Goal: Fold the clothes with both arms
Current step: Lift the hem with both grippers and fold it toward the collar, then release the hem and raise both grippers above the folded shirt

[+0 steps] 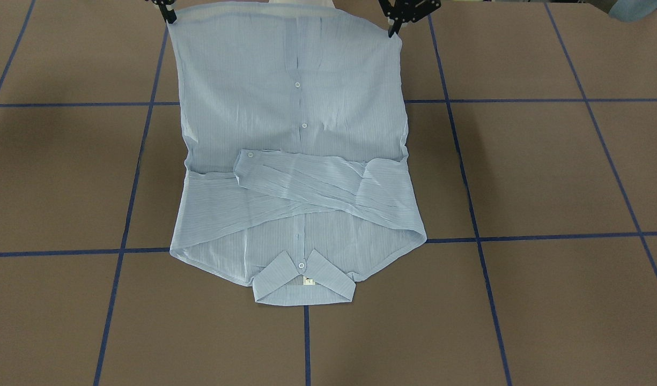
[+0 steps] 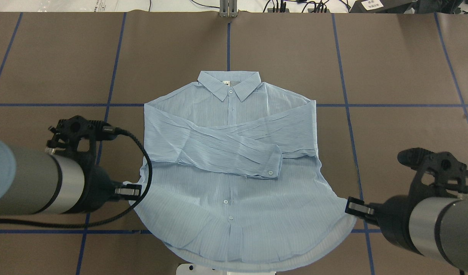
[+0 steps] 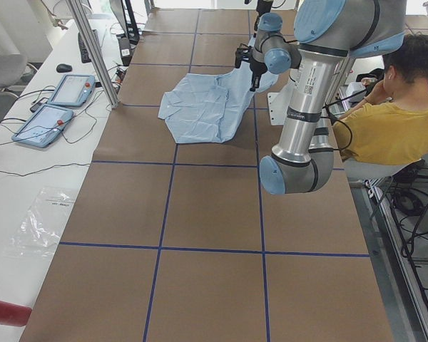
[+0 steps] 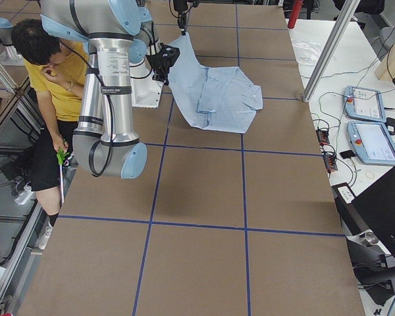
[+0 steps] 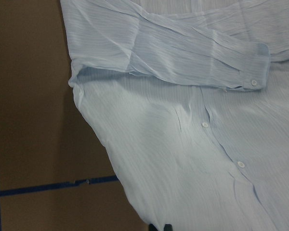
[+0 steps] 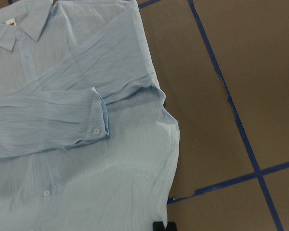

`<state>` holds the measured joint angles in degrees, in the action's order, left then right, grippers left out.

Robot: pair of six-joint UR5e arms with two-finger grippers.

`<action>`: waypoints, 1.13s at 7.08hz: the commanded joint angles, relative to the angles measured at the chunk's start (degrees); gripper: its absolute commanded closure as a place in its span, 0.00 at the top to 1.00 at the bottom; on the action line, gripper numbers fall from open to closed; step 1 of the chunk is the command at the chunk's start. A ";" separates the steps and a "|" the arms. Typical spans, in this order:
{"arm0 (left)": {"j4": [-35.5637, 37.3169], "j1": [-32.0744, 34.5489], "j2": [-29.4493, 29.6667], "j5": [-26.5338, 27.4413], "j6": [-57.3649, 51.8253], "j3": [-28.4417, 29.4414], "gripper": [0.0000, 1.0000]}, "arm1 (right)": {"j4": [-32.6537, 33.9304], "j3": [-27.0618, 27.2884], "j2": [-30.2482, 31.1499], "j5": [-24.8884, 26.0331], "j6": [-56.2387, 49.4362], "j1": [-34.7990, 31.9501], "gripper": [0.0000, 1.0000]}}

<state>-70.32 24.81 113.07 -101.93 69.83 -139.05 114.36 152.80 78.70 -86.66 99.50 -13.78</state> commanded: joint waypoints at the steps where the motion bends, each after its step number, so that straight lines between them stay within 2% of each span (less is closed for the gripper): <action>1: -4.44 6.98 3.20 2.51 -2.41 10.86 0.00 | 0.78 -10.99 -11.51 0.00 -5.00 -11.21 0.00; 3: -8.14 11.81 6.54 4.97 -2.50 16.95 0.00 | 0.08 -19.00 -16.45 0.27 -11.66 -20.19 0.00; 4: -11.82 13.32 6.72 5.94 -2.41 19.58 0.00 | -1.66 -22.34 -16.74 0.44 -13.35 -22.58 0.00; 6: -23.48 13.51 7.34 8.67 -2.41 30.97 0.00 | -21.36 -39.51 -16.74 1.14 -13.46 -23.48 0.00; 7: -30.77 13.51 7.86 9.02 -2.41 38.17 0.00 | -27.28 -45.17 -16.65 1.14 -14.07 -24.35 0.00; 8: -37.02 13.51 9.00 11.20 -2.50 44.59 0.00 | -30.30 -49.49 -16.74 1.14 -16.51 -25.32 0.00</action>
<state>-99.20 38.27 120.99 -92.67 67.40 -102.63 89.74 109.80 62.02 -85.58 85.09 -37.98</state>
